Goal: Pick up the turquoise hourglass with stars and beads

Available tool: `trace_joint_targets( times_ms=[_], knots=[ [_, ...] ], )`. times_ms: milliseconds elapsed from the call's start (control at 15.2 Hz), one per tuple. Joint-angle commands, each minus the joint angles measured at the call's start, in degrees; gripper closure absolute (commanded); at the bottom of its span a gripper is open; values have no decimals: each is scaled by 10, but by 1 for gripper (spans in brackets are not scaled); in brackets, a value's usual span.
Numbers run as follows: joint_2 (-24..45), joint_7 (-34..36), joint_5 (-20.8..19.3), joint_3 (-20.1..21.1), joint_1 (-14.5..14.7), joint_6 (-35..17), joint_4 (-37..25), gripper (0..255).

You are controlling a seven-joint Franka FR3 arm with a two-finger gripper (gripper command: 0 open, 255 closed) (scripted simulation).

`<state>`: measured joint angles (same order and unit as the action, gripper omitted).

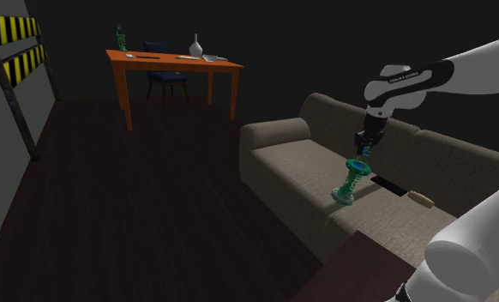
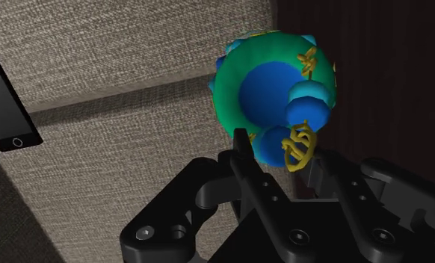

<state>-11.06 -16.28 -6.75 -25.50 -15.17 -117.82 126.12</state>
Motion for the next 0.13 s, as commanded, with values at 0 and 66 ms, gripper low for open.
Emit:
trace_joint_targets(
  times_ms=[0, 66],
  knots=[
    [-5, 2, -1, 2, 0, 10, -6, 255],
    [-5, 1, -1, 2, 0, 10, -6, 255]
  ],
)
